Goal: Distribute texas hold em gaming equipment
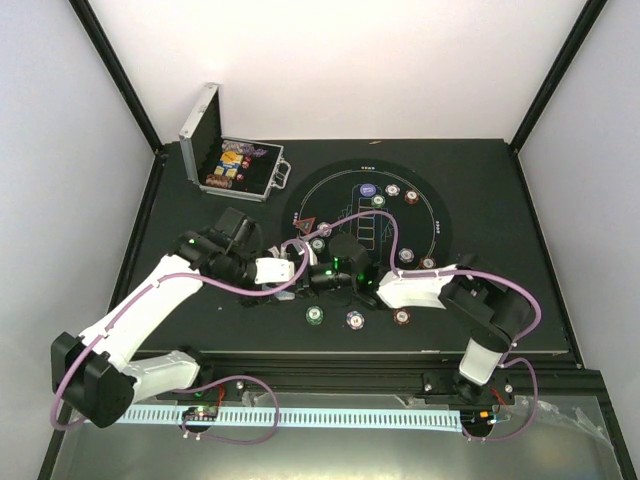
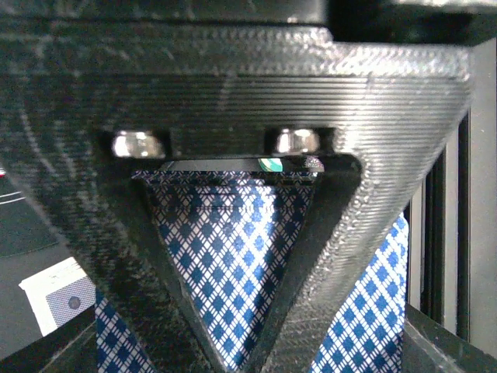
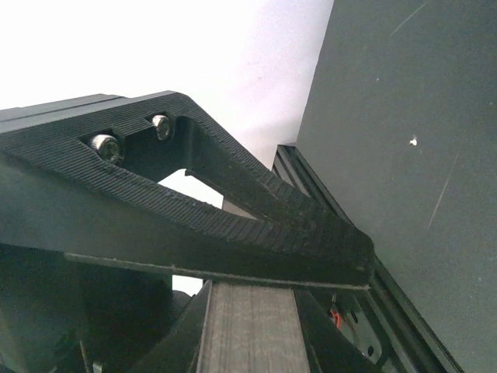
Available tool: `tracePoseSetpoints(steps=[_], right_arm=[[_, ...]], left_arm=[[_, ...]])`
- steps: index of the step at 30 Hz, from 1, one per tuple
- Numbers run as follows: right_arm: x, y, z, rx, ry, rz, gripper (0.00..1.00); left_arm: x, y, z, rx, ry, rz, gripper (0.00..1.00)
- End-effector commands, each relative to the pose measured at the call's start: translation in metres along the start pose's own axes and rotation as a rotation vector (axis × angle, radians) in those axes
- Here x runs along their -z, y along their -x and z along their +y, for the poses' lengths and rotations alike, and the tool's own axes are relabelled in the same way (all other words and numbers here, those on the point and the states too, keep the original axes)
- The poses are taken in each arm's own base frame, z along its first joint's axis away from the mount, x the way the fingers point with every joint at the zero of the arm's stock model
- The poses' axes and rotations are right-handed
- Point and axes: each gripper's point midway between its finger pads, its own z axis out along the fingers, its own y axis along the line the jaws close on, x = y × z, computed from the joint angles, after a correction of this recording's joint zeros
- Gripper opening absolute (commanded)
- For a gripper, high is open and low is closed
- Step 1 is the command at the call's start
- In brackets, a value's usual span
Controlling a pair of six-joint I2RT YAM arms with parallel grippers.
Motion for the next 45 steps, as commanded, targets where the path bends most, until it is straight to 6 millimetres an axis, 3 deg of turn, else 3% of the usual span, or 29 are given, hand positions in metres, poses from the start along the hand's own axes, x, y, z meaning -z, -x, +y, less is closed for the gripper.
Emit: tracePoseSetpoints(steps=[1, 8, 17, 19, 22, 30, 45], right_arm=[[0.010, -0.015, -0.076, -0.056, -0.263, 0.019, 0.01], [0.021, -0.022, -0.103, -0.072, -0.374, 0.021, 0.02], [0.030, -0.020, -0.114, -0.087, -0.464, -0.003, 0.03], [0.035, -0.018, -0.113, -0.079, -0.494, -0.017, 0.06], [0.040, -0.016, -0.103, -0.064, -0.489, -0.022, 0.18], [0.038, -0.018, -0.084, -0.026, -0.464, 0.036, 0.42], [0.053, -0.019, -0.082, -0.002, -0.499, 0.050, 0.44]], left_arm=[[0.035, 0.032, -0.004, -0.040, 0.034, -0.105, 0.02], [0.046, 0.040, -0.004, -0.038, 0.064, -0.145, 0.02], [0.050, 0.042, 0.001, -0.036, 0.101, -0.157, 0.01], [0.048, 0.040, 0.001, -0.034, 0.096, -0.150, 0.02], [0.043, 0.035, 0.001, -0.039, 0.090, -0.135, 0.02], [0.035, 0.026, 0.005, -0.046, 0.099, -0.099, 0.02], [0.028, 0.018, 0.009, -0.052, 0.115, -0.070, 0.01]])
